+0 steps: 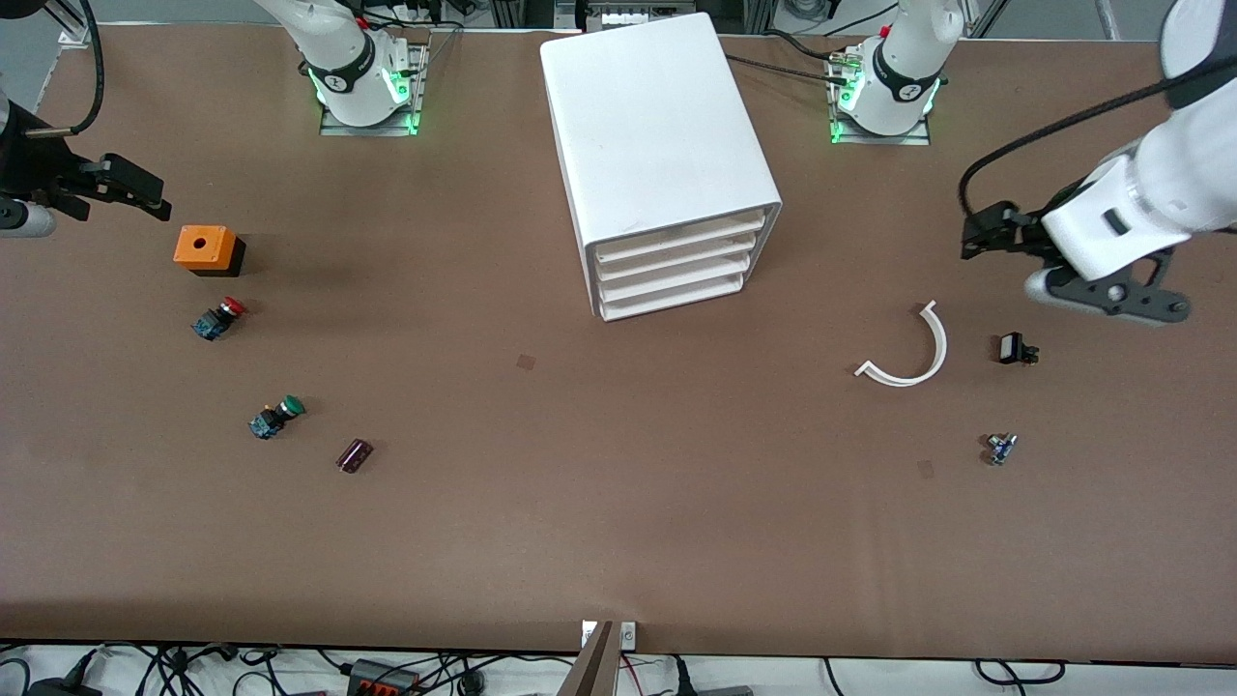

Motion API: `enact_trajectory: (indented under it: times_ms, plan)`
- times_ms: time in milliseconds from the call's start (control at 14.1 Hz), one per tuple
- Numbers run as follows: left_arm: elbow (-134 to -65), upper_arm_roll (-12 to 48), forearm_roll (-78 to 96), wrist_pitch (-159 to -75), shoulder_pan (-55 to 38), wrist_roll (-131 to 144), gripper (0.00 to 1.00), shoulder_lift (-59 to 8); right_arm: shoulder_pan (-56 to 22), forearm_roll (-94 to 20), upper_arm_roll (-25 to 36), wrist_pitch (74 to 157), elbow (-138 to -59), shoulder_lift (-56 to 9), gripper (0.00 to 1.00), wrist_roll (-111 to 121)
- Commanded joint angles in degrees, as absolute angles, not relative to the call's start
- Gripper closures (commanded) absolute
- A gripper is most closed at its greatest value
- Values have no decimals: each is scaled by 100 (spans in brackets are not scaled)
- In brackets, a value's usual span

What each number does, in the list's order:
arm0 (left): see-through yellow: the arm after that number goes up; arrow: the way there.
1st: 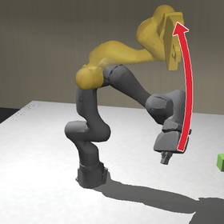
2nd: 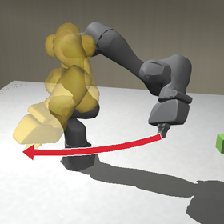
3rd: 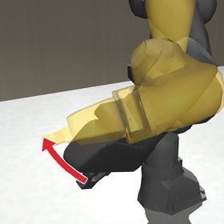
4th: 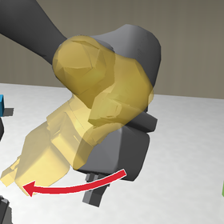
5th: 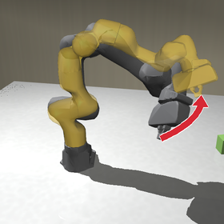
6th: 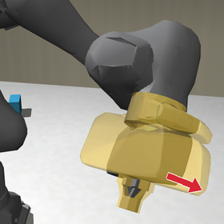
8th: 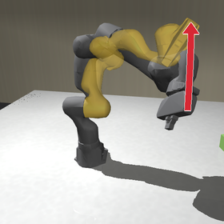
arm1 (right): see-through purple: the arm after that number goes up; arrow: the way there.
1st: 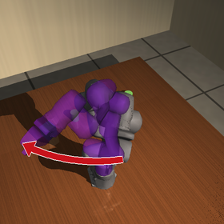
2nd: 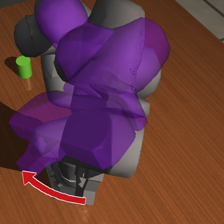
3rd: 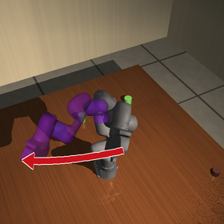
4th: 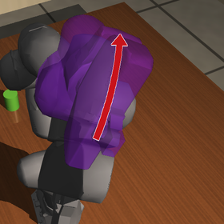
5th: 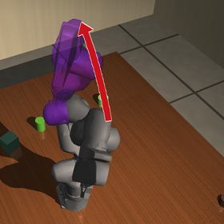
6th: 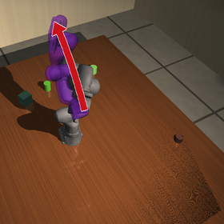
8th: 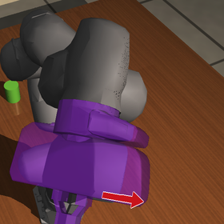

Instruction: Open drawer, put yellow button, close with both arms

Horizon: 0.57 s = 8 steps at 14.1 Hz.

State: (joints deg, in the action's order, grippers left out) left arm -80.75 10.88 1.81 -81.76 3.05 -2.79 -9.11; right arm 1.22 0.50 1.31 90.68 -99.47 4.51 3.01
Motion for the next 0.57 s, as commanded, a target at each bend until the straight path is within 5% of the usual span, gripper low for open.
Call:
enact_trajectory:
  times_ms: [0, 142, 496]
  plan:
    - [-8863, 933, 105, -8882, 255, -335, 0, -223, 158, 141, 167, 8991, -9932, 510, 0, 246]
    - [-9420, 494, 123, -9420, 10, -272, 0, 35, 167, 132, 167, 8982, -9923, 518, 0, 246]
    - [-9361, 439, 53, -9405, -88, -360, 0, 44, 141, 97, 132, 8965, -9923, 545, 0, 229]
